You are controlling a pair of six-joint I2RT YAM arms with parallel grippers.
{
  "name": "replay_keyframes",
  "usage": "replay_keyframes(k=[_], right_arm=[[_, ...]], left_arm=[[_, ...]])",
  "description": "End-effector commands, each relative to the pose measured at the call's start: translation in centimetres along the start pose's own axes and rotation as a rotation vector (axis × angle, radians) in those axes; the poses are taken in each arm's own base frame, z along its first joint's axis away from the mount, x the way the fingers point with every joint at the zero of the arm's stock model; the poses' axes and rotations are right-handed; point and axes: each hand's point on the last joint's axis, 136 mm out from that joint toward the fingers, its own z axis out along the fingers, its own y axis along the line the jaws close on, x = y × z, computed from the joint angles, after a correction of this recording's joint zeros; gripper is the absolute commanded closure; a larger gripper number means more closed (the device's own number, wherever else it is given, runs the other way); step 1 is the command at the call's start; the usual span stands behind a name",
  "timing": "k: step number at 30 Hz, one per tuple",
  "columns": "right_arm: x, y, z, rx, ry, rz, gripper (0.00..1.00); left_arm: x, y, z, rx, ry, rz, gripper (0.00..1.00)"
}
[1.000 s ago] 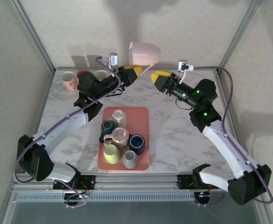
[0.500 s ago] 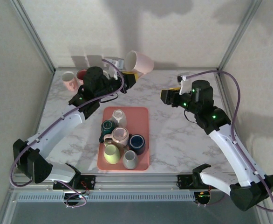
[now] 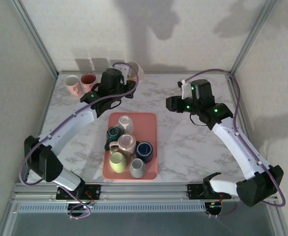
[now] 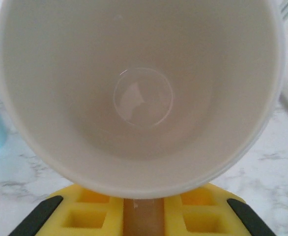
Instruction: Turn the mug right side up
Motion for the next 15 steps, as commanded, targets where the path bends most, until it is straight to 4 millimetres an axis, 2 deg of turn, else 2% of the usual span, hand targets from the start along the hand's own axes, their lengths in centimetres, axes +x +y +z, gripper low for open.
replay_keyframes(k=[1, 7, 15], right_arm=[[-0.6, 0.9, 0.3, -0.038, 0.019, -0.011, 0.49], [-0.3, 0.9, 2.1, -0.057, 0.078, 0.019, 0.50], [0.3, 1.1, 3.9, -0.074, 0.132, 0.034, 0.51]], left_arm=[[-2.0, 1.2, 0.8, -0.100, -0.034, 0.043, 1.00], [0.6, 3.4, 5.9, -0.182, 0.104, 0.048, 1.00], [2.9, 6.3, 10.8, -0.272, 0.217, 0.072, 1.00]])
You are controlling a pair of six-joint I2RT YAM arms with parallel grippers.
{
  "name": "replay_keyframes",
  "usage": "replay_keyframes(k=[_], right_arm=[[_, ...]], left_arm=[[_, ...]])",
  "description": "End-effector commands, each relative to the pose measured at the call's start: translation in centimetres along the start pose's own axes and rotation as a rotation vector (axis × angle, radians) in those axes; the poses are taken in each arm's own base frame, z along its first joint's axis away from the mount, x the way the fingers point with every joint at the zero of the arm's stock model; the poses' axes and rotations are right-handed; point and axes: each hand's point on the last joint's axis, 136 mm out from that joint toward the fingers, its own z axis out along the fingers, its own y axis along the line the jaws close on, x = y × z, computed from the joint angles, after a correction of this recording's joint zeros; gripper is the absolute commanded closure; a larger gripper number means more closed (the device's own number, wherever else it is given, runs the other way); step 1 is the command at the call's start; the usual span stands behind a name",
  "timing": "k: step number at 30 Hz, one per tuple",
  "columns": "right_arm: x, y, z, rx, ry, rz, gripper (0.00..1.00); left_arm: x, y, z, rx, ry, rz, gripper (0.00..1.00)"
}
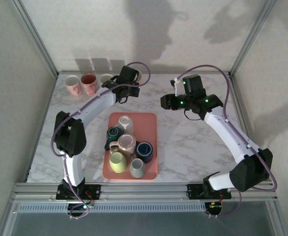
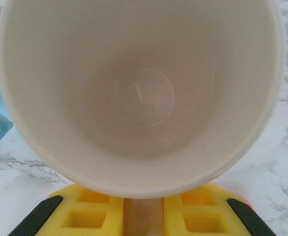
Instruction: Turn the mug right side up
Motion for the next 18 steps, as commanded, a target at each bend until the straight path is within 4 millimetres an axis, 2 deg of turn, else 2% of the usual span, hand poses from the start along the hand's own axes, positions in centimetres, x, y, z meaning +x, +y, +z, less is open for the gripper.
replay_keyframes(k=[1, 9, 18], right_arm=[[-0.5, 1.0, 0.1, -0.032, 0.008, -0.003, 0.51], [-0.4, 0.9, 1.8, -0.043, 0.052, 0.006, 0.51], [-1.3, 0.4, 3.6, -0.037, 0.043, 0.045, 0.53]], left_arm=[[-2.7, 1.4, 0.0, -0.055, -0.050, 0.001, 1.00], [-1.6, 3.8, 4.3, -0.079, 0.039, -0.036, 1.00], [-1.3, 6.1, 7.5, -0.100, 0.067, -0.076, 1.00]])
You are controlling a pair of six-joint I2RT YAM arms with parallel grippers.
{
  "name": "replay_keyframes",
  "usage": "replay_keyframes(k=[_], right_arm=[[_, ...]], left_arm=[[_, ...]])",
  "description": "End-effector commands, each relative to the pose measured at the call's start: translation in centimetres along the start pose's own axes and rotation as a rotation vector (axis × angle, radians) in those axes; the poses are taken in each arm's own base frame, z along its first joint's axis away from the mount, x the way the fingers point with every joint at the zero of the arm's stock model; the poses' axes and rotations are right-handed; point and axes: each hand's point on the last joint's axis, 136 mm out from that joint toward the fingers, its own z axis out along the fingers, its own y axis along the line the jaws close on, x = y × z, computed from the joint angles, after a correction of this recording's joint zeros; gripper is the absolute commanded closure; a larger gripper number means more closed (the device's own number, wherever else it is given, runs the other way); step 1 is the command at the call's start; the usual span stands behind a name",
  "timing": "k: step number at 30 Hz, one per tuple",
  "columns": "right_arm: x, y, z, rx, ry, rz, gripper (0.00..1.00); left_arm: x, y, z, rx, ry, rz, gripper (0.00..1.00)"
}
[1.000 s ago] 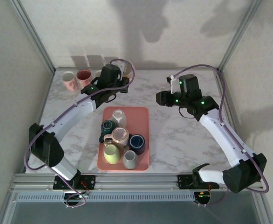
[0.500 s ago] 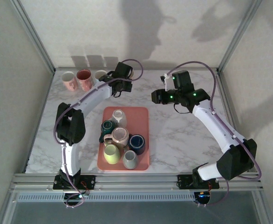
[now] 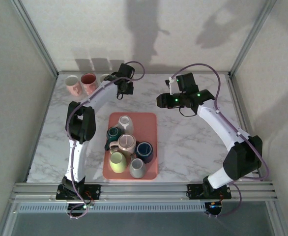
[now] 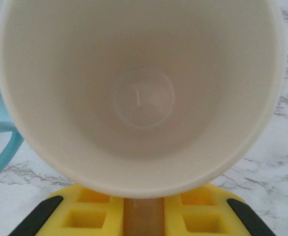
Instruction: Turn the mug right side up
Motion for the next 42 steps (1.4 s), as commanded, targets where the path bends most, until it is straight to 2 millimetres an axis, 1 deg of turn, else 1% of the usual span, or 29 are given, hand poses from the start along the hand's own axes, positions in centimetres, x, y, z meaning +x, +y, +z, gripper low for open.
replay_keyframes(k=[1, 12, 21, 27, 31, 33, 35, 39, 40, 41, 42], right_arm=[[-1.6, 0.9, 0.1, -0.022, -0.032, 0.005, 0.53], [-2.1, 1.0, 1.2, -0.028, -0.014, 0.006, 0.53], [-2.1, 1.1, 1.4, -0.027, -0.006, 0.005, 0.53], [-2.1, 1.2, 1.3, -0.026, -0.006, 0.004, 0.53], [-2.1, 1.3, 1.3, -0.028, -0.002, 0.004, 0.53], [-2.0, 1.3, 1.3, -0.027, 0.000, 0.005, 0.53], [-2.0, 1.4, 1.2, -0.028, -0.004, 0.003, 0.52], [-2.1, 1.4, 1.1, -0.027, -0.007, 0.005, 0.52], [-2.1, 1.5, 1.1, -0.029, -0.007, 0.006, 0.52], [-2.1, 1.5, 1.0, -0.030, -0.007, 0.007, 0.52], [-2.2, 1.6, 0.9, -0.030, -0.009, 0.007, 0.52]], left_arm=[[-2.7, 0.3, -0.1, 0.011, -0.059, -0.027, 1.00], [-2.6, 0.9, 2.4, -0.022, -0.042, -0.014, 1.00], [-2.4, 2.1, 3.7, -0.082, -0.030, -0.011, 1.00], [-2.2, 2.6, 4.1, -0.085, -0.019, -0.018, 1.00], [-2.2, 2.9, 4.2, -0.077, -0.014, -0.029, 0.94], [-2.4, 3.1, 4.1, -0.074, -0.016, -0.033, 0.90], [-2.4, 3.0, 4.0, -0.071, -0.013, -0.031, 0.79], [-2.7, 3.1, 3.3, -0.071, -0.021, -0.031, 0.61], [-2.9, 3.2, 3.0, -0.072, -0.026, -0.031, 0.53], [-3.0, 3.2, 2.5, -0.071, -0.033, -0.029, 0.50], [-3.1, 3.2, 2.2, -0.068, -0.037, -0.027, 0.49]])
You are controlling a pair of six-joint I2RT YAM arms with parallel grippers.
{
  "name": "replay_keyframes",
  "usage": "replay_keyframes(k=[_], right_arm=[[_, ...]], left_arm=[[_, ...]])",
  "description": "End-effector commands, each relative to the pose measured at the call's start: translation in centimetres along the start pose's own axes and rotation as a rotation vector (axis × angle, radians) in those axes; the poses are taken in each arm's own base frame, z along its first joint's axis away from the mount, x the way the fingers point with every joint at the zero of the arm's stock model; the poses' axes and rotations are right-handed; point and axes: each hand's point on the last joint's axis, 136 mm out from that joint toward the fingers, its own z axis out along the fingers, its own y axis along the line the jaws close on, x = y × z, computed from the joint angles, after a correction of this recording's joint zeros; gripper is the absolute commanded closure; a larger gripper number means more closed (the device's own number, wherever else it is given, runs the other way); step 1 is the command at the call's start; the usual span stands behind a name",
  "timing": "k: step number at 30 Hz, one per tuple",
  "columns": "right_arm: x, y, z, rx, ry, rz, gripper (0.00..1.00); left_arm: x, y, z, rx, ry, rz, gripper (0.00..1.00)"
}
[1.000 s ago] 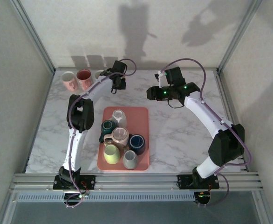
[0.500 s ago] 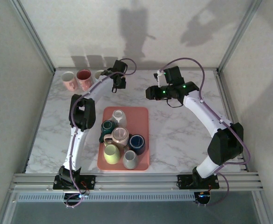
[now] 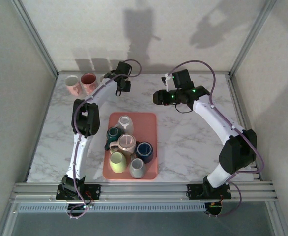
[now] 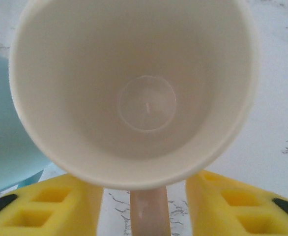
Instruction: Turn the mug right side up
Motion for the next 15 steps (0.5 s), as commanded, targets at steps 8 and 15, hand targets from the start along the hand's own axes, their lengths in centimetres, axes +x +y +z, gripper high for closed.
replay_keyframes(k=[8, 15], right_arm=[[-0.2, 0.9, -1.8, 0.001, -0.032, 0.000, 0.51], [1.0, 0.7, -3.0, 0.018, -0.031, -0.006, 0.51]], left_arm=[[-2.5, -0.2, -8.5, 0.082, -0.124, -0.013, 0.46], [-0.2, -0.9, -15.8, 0.237, -0.163, -0.066, 0.45]])
